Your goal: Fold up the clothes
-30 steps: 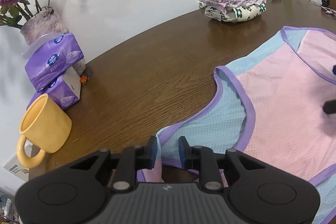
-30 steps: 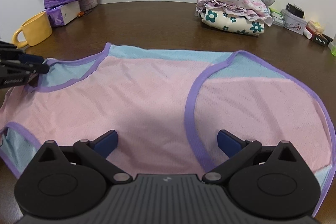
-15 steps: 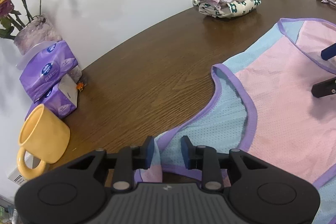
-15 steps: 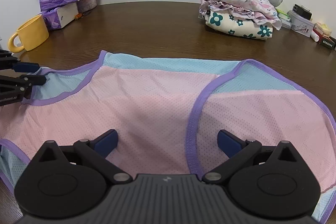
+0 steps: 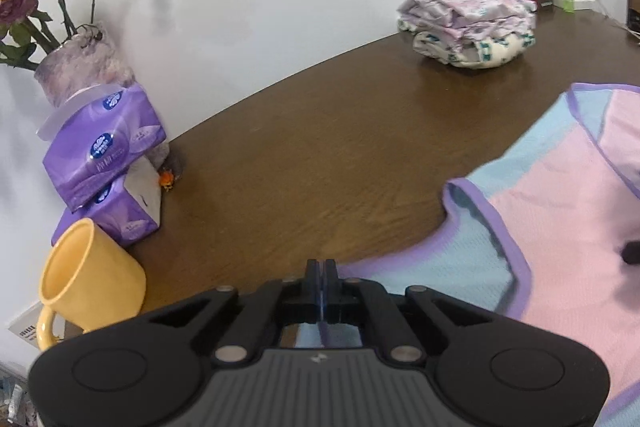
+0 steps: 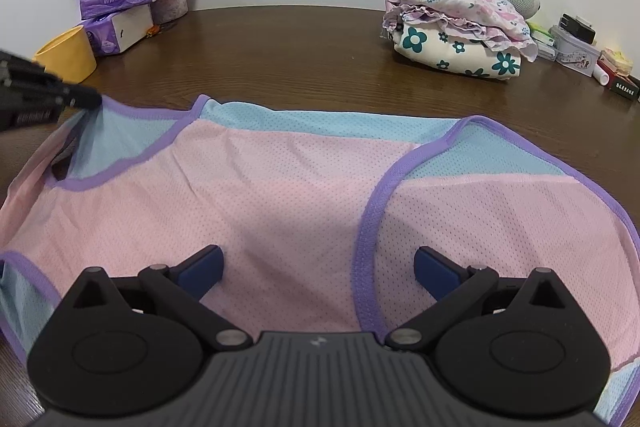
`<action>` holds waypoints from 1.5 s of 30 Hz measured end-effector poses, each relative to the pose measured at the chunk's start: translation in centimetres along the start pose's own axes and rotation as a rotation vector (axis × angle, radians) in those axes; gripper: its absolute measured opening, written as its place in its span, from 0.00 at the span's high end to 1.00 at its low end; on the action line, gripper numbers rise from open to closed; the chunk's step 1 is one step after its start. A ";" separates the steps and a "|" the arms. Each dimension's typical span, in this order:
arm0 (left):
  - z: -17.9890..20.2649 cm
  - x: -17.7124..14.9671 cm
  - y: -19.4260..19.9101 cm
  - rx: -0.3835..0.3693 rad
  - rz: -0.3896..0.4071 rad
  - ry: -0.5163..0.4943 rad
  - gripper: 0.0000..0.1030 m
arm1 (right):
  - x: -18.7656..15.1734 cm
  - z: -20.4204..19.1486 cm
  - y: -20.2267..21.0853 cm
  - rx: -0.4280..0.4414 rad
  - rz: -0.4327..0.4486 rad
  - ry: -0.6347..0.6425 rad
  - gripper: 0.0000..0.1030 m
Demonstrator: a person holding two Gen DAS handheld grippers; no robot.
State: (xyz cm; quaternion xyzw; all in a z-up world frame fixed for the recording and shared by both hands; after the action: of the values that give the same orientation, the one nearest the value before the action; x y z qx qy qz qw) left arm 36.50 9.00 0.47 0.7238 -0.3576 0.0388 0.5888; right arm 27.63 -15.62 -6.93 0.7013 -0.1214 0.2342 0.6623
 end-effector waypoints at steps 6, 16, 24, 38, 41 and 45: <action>-1.4 -0.6 -1.3 -0.059 -0.053 0.091 0.89 | -0.1 0.0 0.0 0.001 0.006 0.002 0.01; 0.2 -2.6 1.4 -0.098 -0.048 0.041 0.77 | -0.2 0.0 0.1 0.002 0.016 0.005 0.01; -0.8 -2.4 0.3 -0.095 -0.065 0.127 0.98 | -0.2 -0.1 0.2 0.002 0.023 0.008 0.01; -1.0 -3.4 1.9 -0.086 -0.017 0.174 0.68 | -0.4 -0.1 0.2 0.005 0.045 0.015 0.01; -0.2 -3.5 1.9 -0.083 0.005 0.162 0.61 | -0.4 0.0 0.2 0.007 0.048 0.017 0.01; 0.2 -3.7 1.7 -0.108 0.031 0.187 0.57 | -0.5 0.0 0.3 0.008 0.051 0.017 0.01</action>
State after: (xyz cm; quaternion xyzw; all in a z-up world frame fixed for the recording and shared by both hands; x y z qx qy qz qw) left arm 32.79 10.51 0.04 0.6786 -0.3137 0.0957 0.6572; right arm 27.11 -15.68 -6.93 0.6985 -0.1328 0.2575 0.6543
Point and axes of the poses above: each gripper's, at about its wrist camera, not at the fingertips, and y roughly against the way its jaws point, z to its right, x to its top, the point moved 8 cm from there along -y, roughly the way its jaws point, and after that the axes turned 12 degrees about -z, right-handed, at the moved point
